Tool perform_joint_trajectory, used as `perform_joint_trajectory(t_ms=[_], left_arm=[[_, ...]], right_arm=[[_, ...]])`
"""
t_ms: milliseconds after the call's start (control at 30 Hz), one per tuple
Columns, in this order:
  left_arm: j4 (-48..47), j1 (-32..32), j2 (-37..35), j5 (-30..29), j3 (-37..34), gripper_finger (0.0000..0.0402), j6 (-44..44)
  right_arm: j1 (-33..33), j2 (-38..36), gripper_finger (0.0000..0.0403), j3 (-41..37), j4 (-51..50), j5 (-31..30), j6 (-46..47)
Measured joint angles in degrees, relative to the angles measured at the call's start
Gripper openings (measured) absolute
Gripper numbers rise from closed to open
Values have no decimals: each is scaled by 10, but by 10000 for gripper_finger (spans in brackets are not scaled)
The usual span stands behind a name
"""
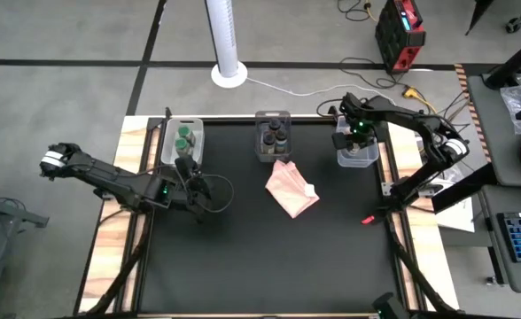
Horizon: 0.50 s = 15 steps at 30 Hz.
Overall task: Sort spices by type
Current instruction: Put the brown seasoning bottle into the transparent bin
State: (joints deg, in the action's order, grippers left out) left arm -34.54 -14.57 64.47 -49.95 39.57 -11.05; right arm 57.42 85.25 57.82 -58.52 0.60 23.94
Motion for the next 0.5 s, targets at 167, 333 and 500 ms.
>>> perform_joint_trajectory(t_ms=[167, 333, 500], left_arm=[[1, 0, 0, 0, 0, 320, 0], [2, 0, 0, 0, 0, 320, 0], [2, 0, 0, 0, 0, 320, 0]], right_arm=[[4, 0, 169, -10, 14, 0, 0], [4, 0, 186, -10, 16, 1, 0], [4, 0, 199, -10, 21, 1, 0]])
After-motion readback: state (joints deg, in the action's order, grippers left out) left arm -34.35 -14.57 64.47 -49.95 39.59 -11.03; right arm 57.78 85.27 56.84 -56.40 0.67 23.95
